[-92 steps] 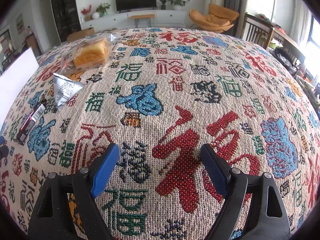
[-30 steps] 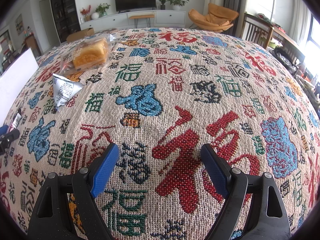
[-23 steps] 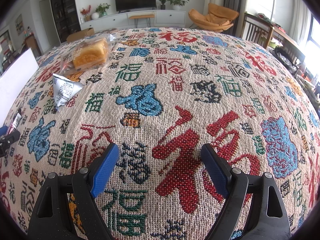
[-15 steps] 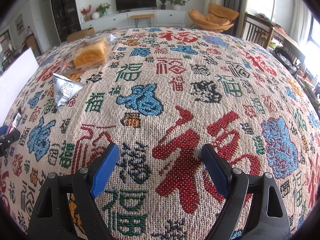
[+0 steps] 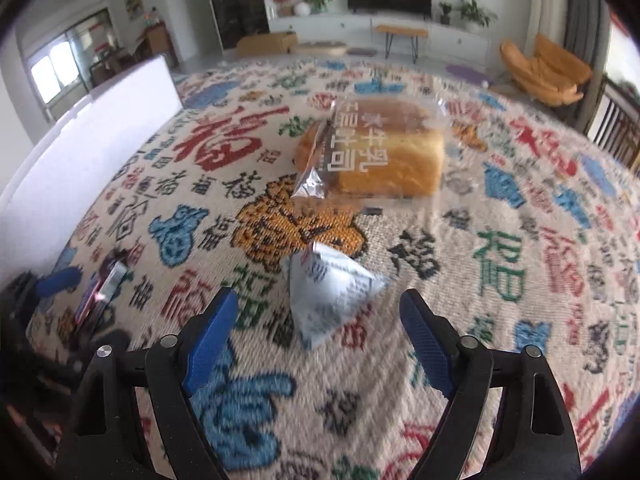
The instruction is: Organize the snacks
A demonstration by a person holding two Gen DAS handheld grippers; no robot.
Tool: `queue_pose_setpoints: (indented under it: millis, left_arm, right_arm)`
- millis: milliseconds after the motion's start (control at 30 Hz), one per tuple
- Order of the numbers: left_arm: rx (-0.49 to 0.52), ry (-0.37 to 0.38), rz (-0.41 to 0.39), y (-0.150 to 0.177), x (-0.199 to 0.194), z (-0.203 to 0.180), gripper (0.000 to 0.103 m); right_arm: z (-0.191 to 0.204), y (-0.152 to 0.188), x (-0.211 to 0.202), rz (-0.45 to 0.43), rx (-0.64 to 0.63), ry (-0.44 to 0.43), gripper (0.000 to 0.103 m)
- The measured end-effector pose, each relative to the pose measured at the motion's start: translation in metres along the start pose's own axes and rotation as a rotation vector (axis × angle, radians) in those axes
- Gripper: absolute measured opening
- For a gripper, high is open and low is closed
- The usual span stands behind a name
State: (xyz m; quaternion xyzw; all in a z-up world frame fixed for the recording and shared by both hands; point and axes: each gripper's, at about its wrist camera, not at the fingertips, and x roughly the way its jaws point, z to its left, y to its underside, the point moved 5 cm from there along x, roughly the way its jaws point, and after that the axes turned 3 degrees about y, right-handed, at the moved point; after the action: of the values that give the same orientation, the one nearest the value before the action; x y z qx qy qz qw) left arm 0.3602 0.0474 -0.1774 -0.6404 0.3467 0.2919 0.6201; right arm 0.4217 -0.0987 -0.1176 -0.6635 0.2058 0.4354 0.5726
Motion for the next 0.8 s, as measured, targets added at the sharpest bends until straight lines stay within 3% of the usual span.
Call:
queue_pose_setpoints:
  millis: [33, 67, 100, 267, 500, 633, 700, 767, 800]
  left_arm:
    - [0.0, 0.0, 0.0, 0.0, 0.0, 0.0, 0.103]
    - [0.0, 0.0, 0.0, 0.0, 0.0, 0.001, 0.103]
    - [0.0, 0.0, 0.0, 0.0, 0.0, 0.0, 0.103]
    - [0.0, 0.0, 0.0, 0.0, 0.0, 0.001, 0.103]
    - [0.0, 0.0, 0.0, 0.0, 0.0, 0.0, 0.103]
    - [0.0, 0.0, 0.0, 0.0, 0.0, 0.0, 0.103]
    - [0.0, 0.0, 0.0, 0.0, 0.0, 0.0, 0.103]
    - [0.0, 0.0, 0.0, 0.0, 0.0, 0.001, 0.103]
    - [-0.001, 0.0, 0.0, 0.0, 0.0, 0.0, 0.103]
  right_arm:
    - [-0.001, -0.001, 0.004, 0.013, 0.01, 0.005, 0.081]
    - [-0.001, -0.002, 0.002, -0.003, 0.002, 0.032, 0.059]
    - [-0.002, -0.002, 0.002, -0.003, -0.009, 0.062, 0.045]
    - [-0.012, 0.015, -0.02, -0.018, 0.021, -0.001, 0.026]
    - [-0.025, 0.078, -0.076, -0.054, -0.037, -0.068, 0.026]
    - [-0.03, 0.104, -0.088, -0.045, -0.078, -0.033, 0.029]
    - [-0.033, 0.112, -0.086, -0.04, -0.097, -0.007, 0.04]
    - [-0.036, 0.117, -0.085, -0.063, -0.08, -0.016, 0.076]
    - [-0.038, 0.12, -0.085, -0.076, -0.065, -0.006, 0.076]
